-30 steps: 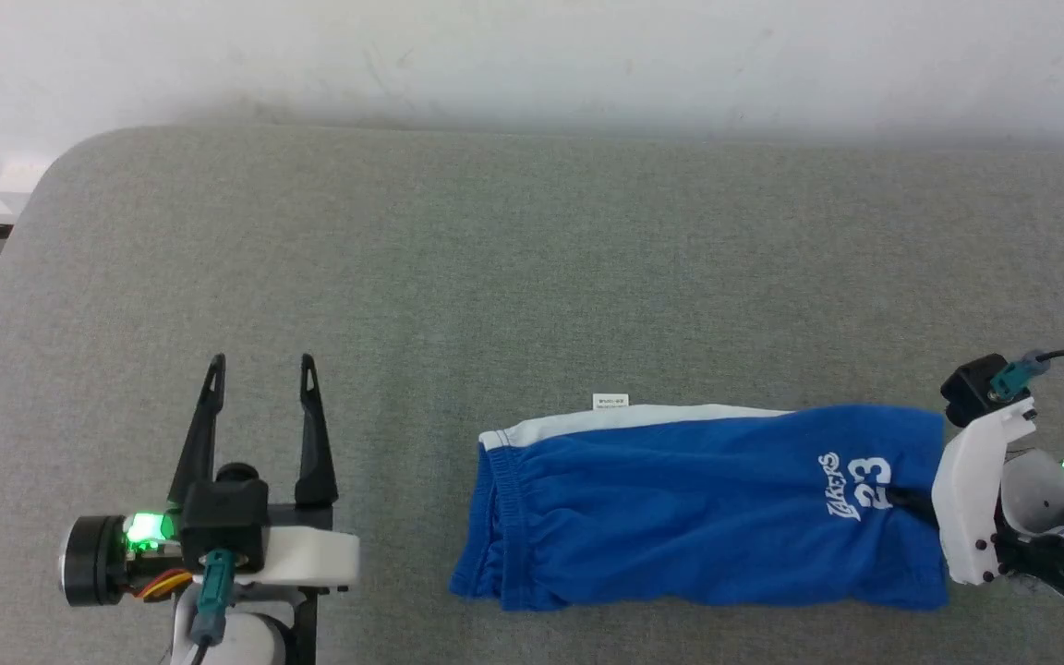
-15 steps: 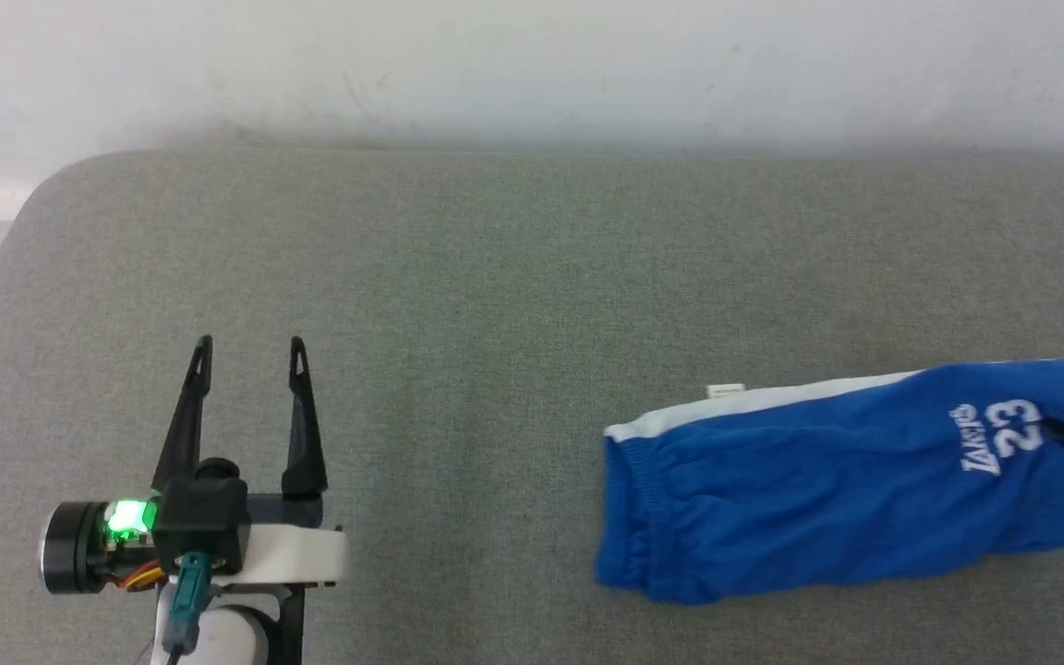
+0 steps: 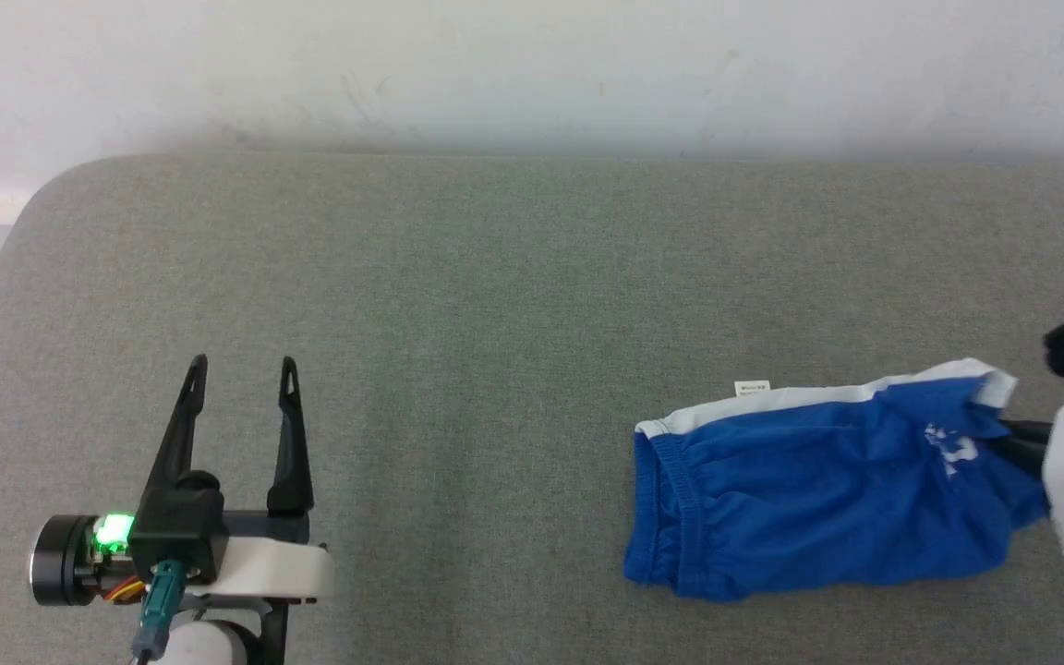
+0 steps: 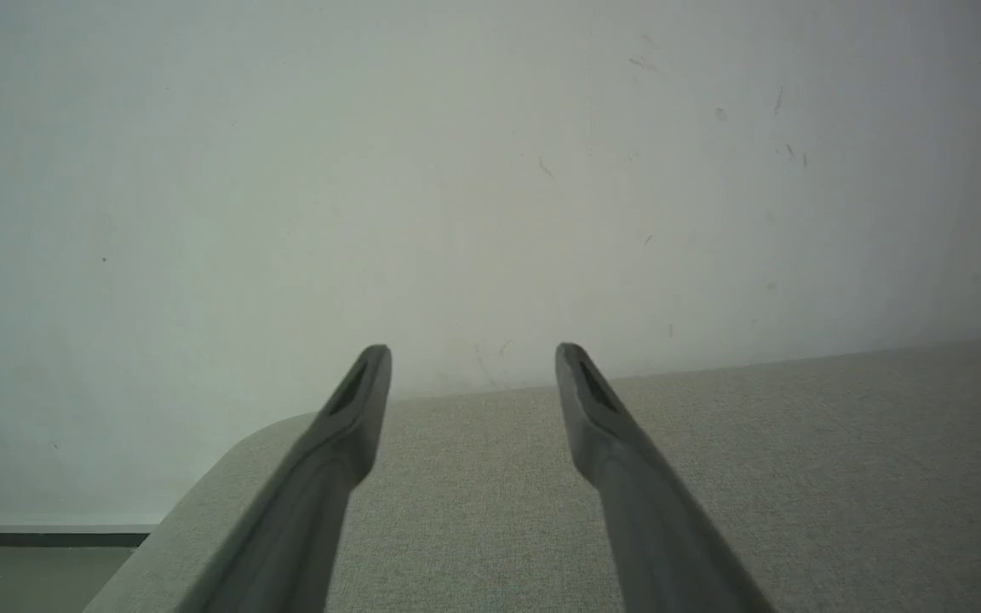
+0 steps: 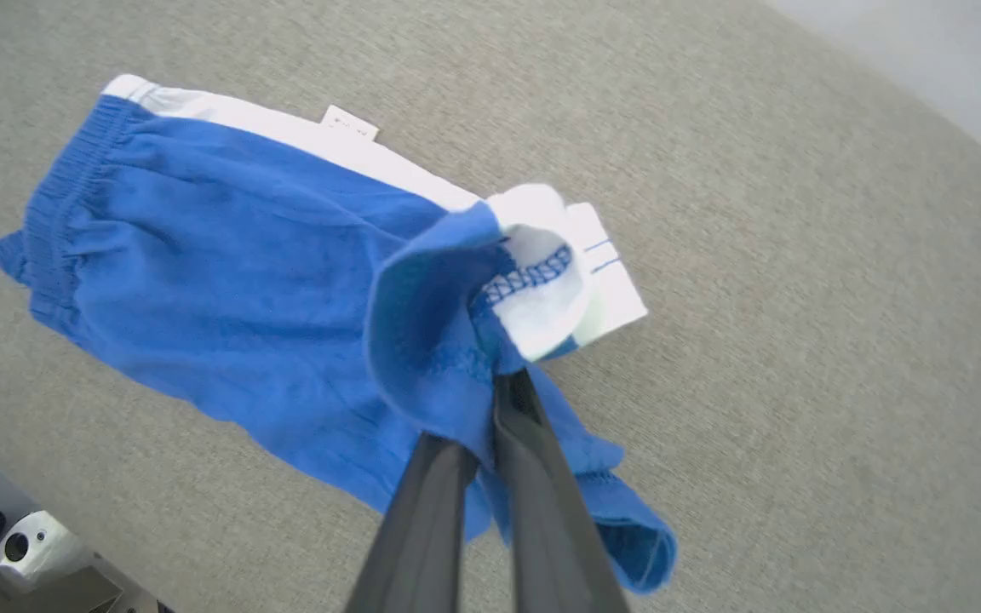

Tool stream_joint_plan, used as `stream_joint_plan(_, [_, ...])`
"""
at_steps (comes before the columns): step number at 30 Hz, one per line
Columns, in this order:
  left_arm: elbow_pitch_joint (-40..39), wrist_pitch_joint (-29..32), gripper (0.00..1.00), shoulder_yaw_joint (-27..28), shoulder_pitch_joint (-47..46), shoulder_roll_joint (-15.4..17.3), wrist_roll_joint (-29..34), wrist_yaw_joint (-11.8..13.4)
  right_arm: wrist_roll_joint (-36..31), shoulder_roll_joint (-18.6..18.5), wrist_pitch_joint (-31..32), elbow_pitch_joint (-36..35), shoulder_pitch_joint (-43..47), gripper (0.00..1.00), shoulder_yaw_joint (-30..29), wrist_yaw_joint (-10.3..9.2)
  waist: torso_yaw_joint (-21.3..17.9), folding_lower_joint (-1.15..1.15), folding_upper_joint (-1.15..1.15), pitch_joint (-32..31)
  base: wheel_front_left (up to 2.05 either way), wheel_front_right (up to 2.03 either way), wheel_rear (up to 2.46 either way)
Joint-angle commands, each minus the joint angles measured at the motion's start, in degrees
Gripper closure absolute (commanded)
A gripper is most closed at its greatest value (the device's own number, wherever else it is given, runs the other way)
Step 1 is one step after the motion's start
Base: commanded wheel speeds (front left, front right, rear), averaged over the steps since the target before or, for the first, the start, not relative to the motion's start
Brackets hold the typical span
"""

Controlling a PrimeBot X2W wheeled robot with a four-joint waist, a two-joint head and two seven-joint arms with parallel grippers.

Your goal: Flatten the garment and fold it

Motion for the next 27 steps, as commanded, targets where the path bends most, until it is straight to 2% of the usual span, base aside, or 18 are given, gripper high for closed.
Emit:
stream_joint_plan(1, [0.4,-0.3,0.00,0.6,0.9,-0.5,0.4,-0.7,-0.5,0.1,1.3,-3.3,-0.4,1.00,0.5,-0.11,0.3,0.00,0.00,0.3,0.00,0.00,0.00])
stream_joint_plan(6, [1.4,-0.3,0.00,1.4,0.1,-1.9,1.5,-1.7,-1.6,3.6,5.3,-12.2,-2.9,1.00,2.8,-0.11,1.1,0.00,0.00,1.3,0.00,0.00,0.00])
stream_joint_plan(11, [2.5,-0.3,0.00,1.6,-1.2,-3.4,2.3,-2.3,-3.6,10.3,7.3,-13.2,-6.2,1.00,7.3,-0.11,2.5,0.00,0.00,2.5,0.00,0.00,0.00])
stream_joint_plan(14, [3.0,-0.3,0.00,1.7,-1.9,-4.1,2.6,-2.5,-5.6,14.3,7.5,-8.8,-8.3,1.00,10.4,-0.11,2.9,0.00,0.00,3.0,0.00,0.00,0.00])
stream_joint_plan(20, [3.6,-0.3,0.00,1.9,-3.2,-5.1,3.1,-2.7,-6.0,22.5,6.5,5.2,-10.6,1.00,15.7,-0.11,3.7,0.00,0.00,4.1,0.00,0.00,0.00])
stream_joint_plan(24, [4.0,-0.3,0.00,1.9,-3.9,-5.6,3.4,-2.7,-5.8,25.6,4.6,13.0,-10.8,1.00,19.5,-0.11,3.8,0.00,0.00,4.6,0.00,0.00,0.00])
stream_joint_plan(27, [4.3,-0.3,0.00,2.2,-3.7,-5.8,3.5,-2.5,-5.2,26.6,2.0,15.6,-11.5,1.00,21.7,-0.11,3.3,0.00,0.00,4.1,0.00,0.00,0.00])
